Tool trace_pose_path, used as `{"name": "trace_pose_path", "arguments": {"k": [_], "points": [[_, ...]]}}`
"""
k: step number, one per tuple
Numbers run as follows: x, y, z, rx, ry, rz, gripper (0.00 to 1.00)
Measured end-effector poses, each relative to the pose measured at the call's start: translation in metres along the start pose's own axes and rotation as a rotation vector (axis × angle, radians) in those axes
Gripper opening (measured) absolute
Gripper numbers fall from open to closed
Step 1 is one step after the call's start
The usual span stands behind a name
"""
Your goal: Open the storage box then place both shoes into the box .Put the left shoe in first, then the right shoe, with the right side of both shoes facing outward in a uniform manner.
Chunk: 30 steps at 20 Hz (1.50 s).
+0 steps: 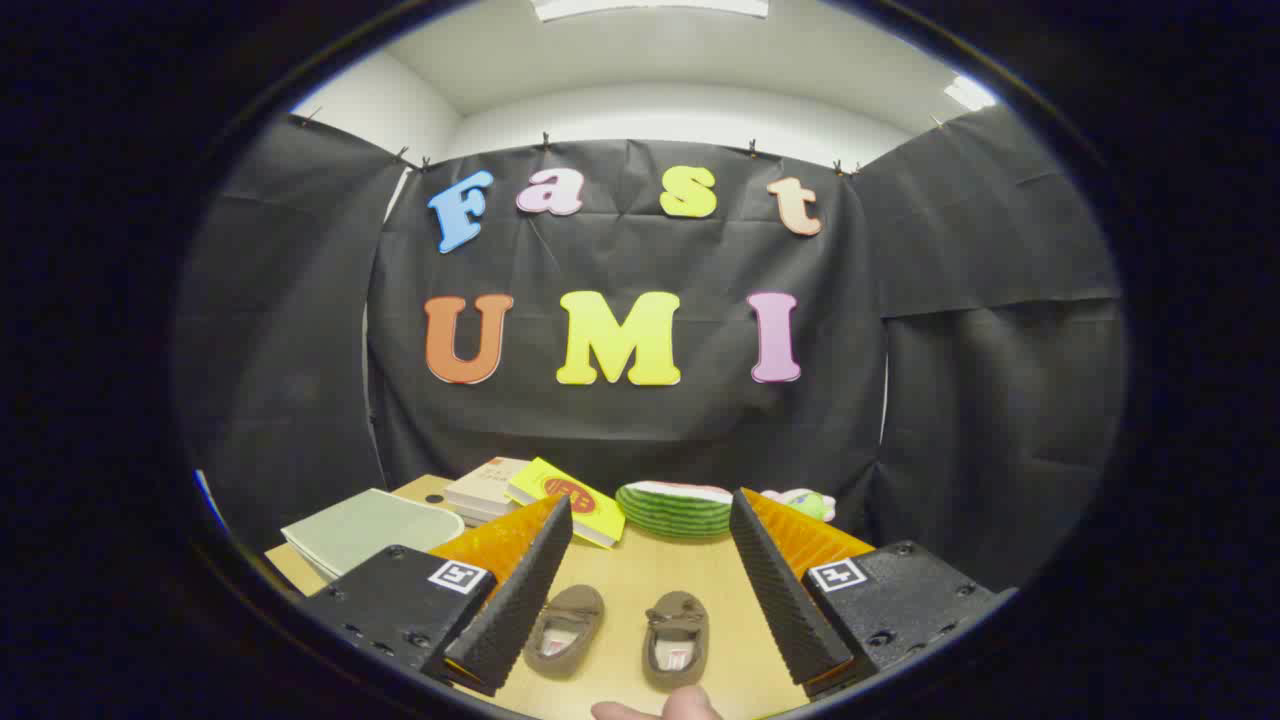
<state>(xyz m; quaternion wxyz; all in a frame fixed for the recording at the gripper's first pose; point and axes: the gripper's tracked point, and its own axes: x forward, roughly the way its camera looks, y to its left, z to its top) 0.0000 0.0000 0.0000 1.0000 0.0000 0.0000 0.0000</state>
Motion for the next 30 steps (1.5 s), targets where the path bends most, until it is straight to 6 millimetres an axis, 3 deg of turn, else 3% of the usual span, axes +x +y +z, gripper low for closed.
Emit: {"name": "trace_pose_path", "arguments": {"k": [20,30], "points": [[0.01,0.008,-0.006,-0.02,0.025,0.05,1.0],[0.021,0.049,-0.001,0.072,0.045,0.224,1.0]]}}
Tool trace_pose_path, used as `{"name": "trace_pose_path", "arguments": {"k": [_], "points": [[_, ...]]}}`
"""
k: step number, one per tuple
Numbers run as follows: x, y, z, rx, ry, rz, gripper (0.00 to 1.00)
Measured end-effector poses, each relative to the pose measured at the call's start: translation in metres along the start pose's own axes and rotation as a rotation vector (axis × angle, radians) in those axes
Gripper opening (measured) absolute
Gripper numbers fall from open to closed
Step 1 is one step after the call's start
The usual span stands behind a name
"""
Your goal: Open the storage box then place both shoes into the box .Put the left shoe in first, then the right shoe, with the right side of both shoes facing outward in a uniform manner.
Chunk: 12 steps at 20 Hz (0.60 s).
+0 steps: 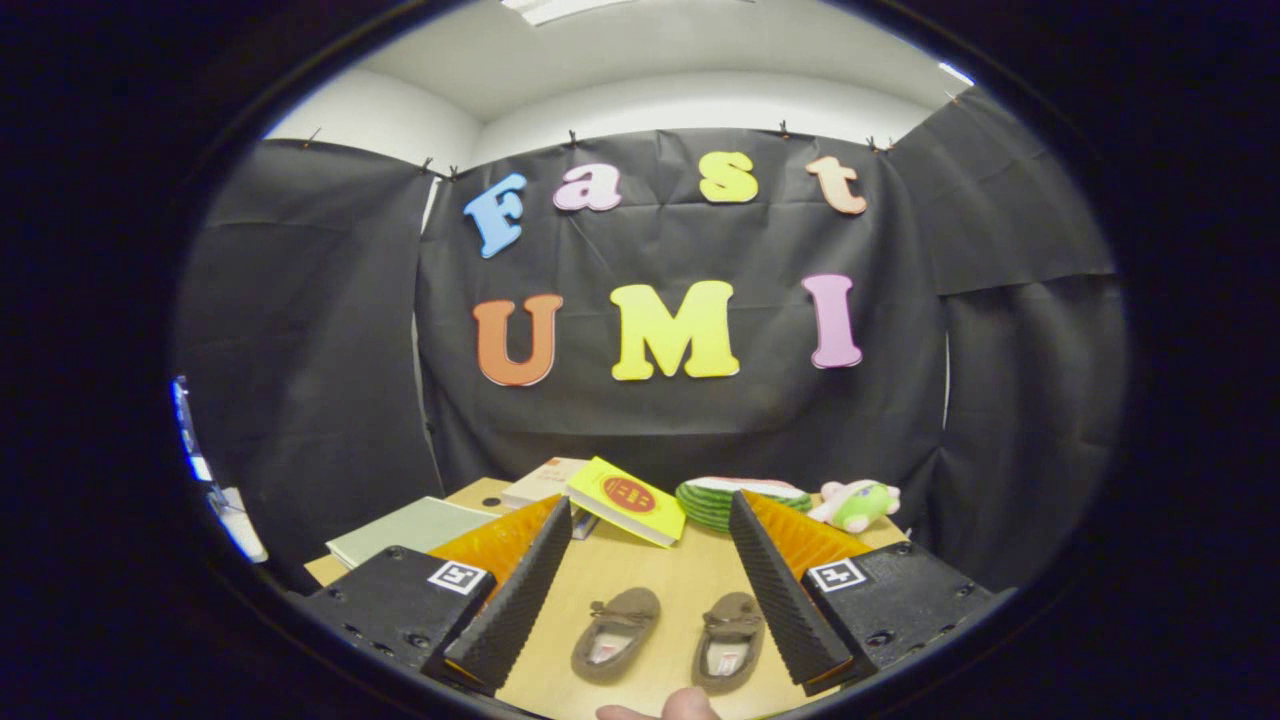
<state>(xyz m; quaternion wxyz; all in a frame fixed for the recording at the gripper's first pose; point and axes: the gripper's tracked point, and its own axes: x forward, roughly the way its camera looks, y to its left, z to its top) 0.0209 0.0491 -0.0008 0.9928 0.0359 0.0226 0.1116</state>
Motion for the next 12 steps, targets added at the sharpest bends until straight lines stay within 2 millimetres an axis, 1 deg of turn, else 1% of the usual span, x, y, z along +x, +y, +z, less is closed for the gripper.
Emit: {"name": "trace_pose_path", "arguments": {"k": [3,4,7,10,12], "points": [[0.012,0.031,-0.013,0.056,0.028,0.144,1.0],[0.016,0.045,-0.018,0.082,0.046,0.199,1.0],[0.031,0.081,-0.04,0.144,0.118,0.355,0.99],[0.052,0.108,-0.062,0.207,0.204,0.472,1.0],[0.063,0.125,-0.082,0.289,0.287,0.561,1.0]]}}
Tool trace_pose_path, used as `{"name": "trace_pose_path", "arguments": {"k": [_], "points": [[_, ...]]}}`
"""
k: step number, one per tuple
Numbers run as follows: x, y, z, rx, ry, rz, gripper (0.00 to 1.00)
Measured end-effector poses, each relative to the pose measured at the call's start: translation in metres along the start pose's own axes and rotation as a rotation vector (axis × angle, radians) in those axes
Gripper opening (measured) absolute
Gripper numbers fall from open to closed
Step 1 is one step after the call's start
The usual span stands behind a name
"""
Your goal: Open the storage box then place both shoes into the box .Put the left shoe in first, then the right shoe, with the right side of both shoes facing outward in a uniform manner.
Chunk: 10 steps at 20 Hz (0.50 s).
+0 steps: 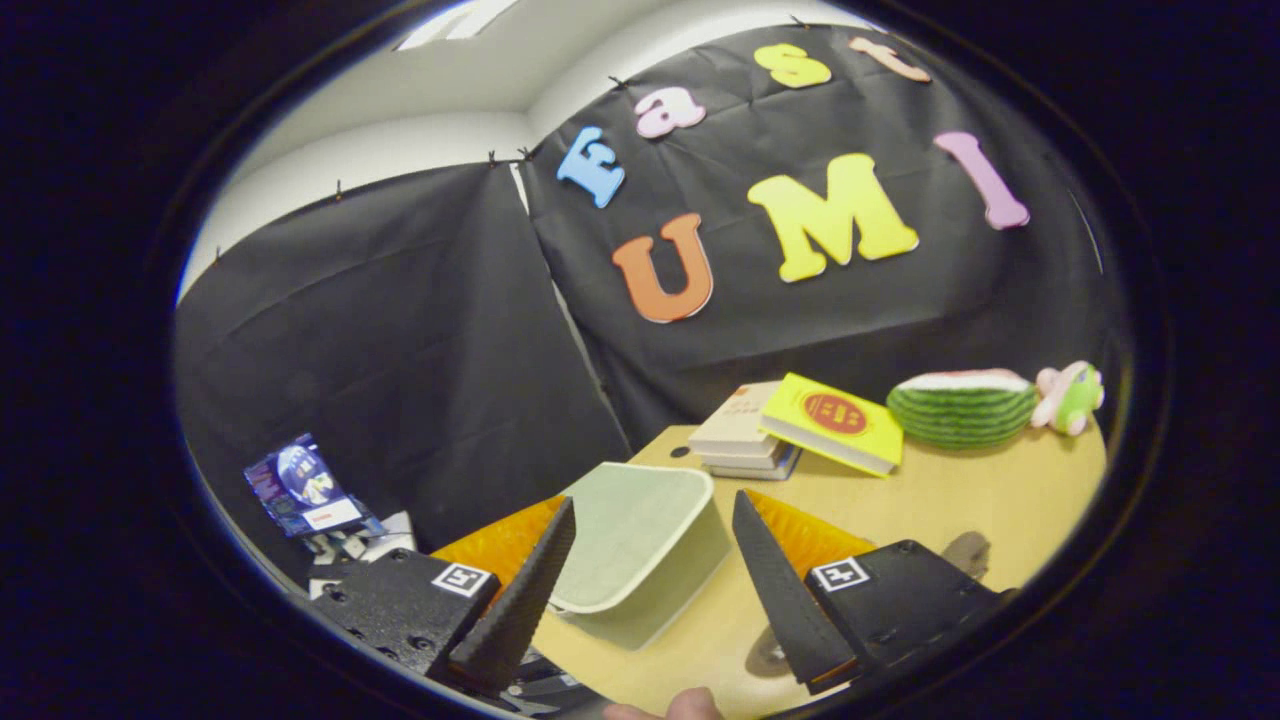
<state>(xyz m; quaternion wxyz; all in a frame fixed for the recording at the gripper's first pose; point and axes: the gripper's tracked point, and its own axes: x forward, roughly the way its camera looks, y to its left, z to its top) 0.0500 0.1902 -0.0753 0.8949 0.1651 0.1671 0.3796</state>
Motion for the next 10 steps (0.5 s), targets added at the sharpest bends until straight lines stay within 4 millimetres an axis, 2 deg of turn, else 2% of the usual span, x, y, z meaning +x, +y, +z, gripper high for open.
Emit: {"name": "trace_pose_path", "arguments": {"k": [3,7,10], "points": [[0.03,-0.007,-0.02,0.146,0.08,0.074,1.0],[0.069,-0.024,-0.069,0.27,0.211,0.105,1.0],[0.085,-0.025,-0.085,0.341,0.272,0.133,1.0]]}}
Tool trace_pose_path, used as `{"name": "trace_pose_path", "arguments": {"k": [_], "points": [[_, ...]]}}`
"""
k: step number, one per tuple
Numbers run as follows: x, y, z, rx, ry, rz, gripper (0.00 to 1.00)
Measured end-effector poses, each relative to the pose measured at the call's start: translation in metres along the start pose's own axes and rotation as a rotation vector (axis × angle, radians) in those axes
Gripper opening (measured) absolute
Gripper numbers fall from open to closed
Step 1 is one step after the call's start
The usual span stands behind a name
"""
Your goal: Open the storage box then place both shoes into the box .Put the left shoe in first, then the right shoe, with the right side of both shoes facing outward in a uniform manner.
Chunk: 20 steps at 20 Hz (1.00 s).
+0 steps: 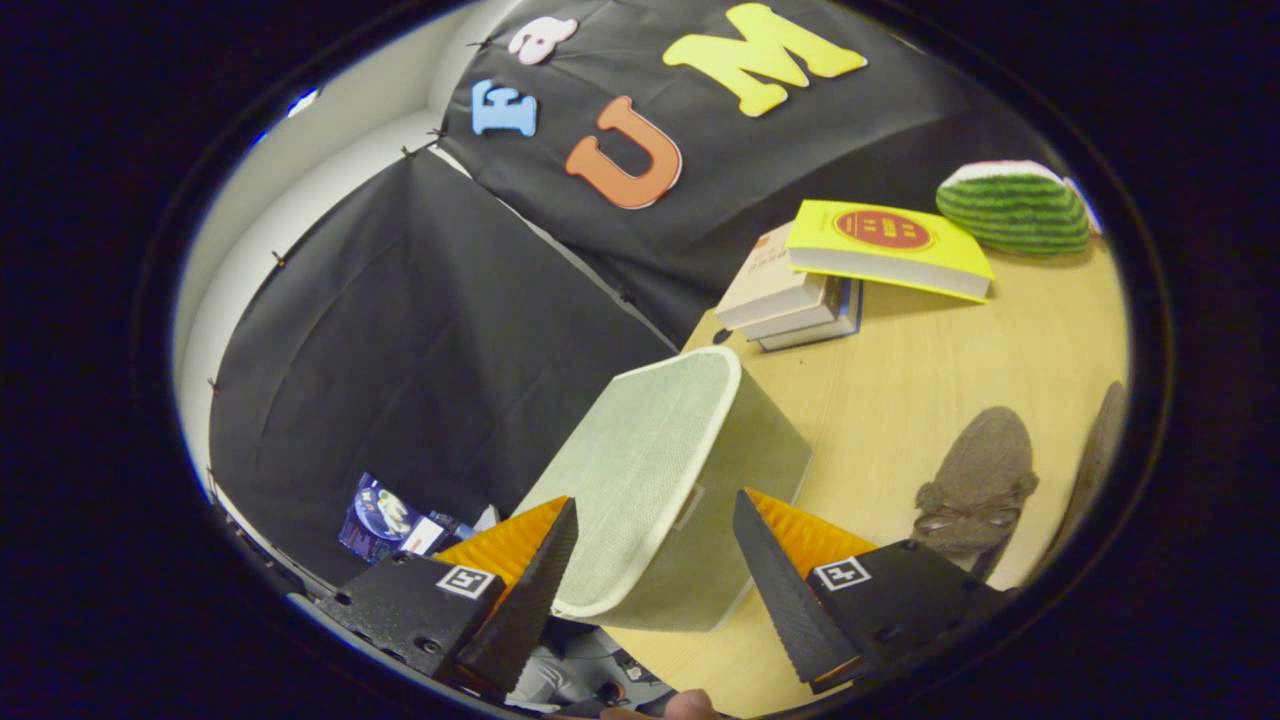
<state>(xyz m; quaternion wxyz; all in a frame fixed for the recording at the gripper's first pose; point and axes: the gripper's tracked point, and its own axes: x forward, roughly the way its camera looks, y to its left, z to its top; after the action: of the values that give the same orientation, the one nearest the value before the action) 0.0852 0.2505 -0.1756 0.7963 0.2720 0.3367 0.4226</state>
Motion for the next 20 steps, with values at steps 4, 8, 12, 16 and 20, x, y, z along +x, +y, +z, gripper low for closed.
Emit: {"name": "trace_pose_path", "arguments": {"k": [4,8,12,16,20], "points": [[0.023,-0.004,-0.008,0.086,0.049,0.027,0.98],[0.039,0.002,-0.016,0.128,0.094,0.054,0.73],[0.032,0.012,-0.011,0.048,0.084,0.01,0.32],[0.016,0.032,0.0,-0.005,0.06,-0.02,0.15],[0.007,0.074,0.02,-0.045,0.017,0.002,0.11]]}}
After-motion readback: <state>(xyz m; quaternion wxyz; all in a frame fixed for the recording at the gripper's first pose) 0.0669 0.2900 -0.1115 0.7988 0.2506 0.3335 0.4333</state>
